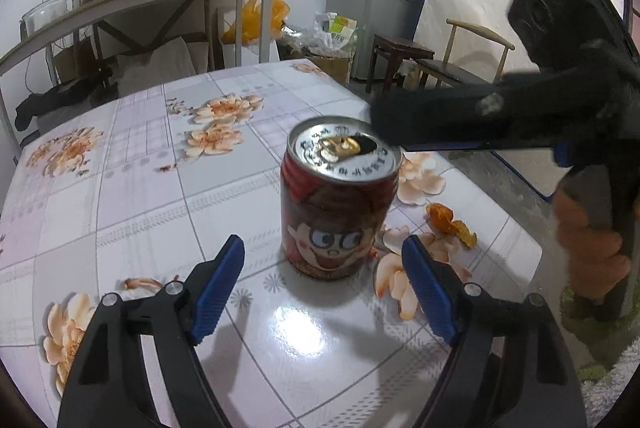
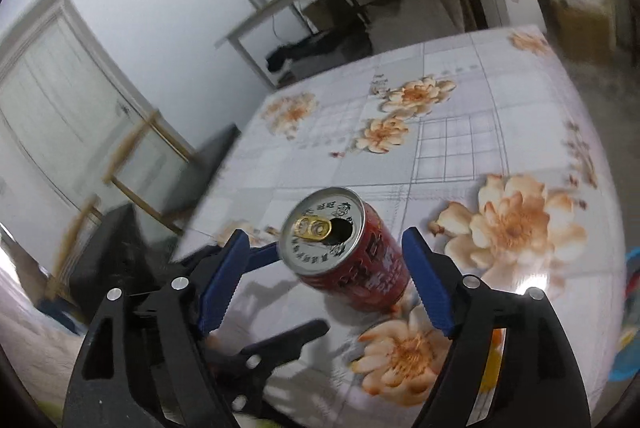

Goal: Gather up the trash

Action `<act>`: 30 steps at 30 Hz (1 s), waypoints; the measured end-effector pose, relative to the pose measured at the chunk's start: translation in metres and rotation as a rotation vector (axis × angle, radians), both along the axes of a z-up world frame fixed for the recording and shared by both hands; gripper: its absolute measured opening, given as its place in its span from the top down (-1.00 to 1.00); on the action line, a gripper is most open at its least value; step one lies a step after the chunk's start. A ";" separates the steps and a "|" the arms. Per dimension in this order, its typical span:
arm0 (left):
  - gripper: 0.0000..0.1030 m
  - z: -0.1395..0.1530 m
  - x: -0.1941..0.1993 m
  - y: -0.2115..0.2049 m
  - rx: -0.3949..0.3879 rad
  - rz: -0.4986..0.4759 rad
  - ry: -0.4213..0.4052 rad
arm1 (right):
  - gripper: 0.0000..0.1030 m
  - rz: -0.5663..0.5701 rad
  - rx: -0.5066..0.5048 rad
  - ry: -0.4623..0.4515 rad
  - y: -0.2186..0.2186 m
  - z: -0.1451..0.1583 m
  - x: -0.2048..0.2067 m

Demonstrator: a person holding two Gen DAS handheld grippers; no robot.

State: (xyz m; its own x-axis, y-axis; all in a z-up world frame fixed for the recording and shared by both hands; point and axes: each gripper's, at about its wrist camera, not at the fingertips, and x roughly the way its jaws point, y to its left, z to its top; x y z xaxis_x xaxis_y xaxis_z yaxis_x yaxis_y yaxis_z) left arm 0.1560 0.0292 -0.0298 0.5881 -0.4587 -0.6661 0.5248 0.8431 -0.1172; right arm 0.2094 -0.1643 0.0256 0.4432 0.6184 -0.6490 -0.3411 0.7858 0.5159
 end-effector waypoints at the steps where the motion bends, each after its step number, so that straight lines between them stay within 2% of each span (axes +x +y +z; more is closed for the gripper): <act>1: -0.53 -0.001 0.000 0.000 -0.001 -0.002 0.003 | -0.46 0.009 -0.025 -0.004 0.005 -0.002 0.003; 6: -0.53 -0.004 -0.003 -0.003 0.007 -0.033 0.018 | -0.45 0.040 -0.124 -0.030 0.027 -0.014 0.012; 8: -0.53 -0.004 -0.004 -0.003 0.001 -0.041 0.028 | -0.37 0.045 -0.144 -0.035 0.029 -0.019 0.012; 9: -0.53 -0.004 -0.005 -0.003 -0.002 -0.042 0.031 | -0.31 0.051 -0.146 -0.033 0.030 -0.020 0.012; 16: -0.53 -0.004 -0.005 -0.007 -0.019 -0.060 0.051 | -0.29 0.029 -0.128 -0.050 0.021 -0.020 0.007; 23: -0.53 0.002 -0.003 -0.027 -0.043 -0.117 0.043 | -0.28 -0.117 -0.058 -0.056 -0.030 -0.010 -0.001; 30: -0.53 0.003 0.003 -0.077 -0.065 -0.240 0.076 | -0.28 -0.276 -0.023 -0.043 -0.090 -0.007 -0.012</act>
State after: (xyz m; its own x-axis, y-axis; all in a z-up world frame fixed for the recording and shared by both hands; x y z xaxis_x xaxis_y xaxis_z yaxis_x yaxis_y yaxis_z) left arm 0.1594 -0.0480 -0.0272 0.4072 -0.6222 -0.6686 0.6963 0.6852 -0.2136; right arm 0.1971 -0.2546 0.0185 0.6205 0.4557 -0.6382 -0.1336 0.8633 0.4866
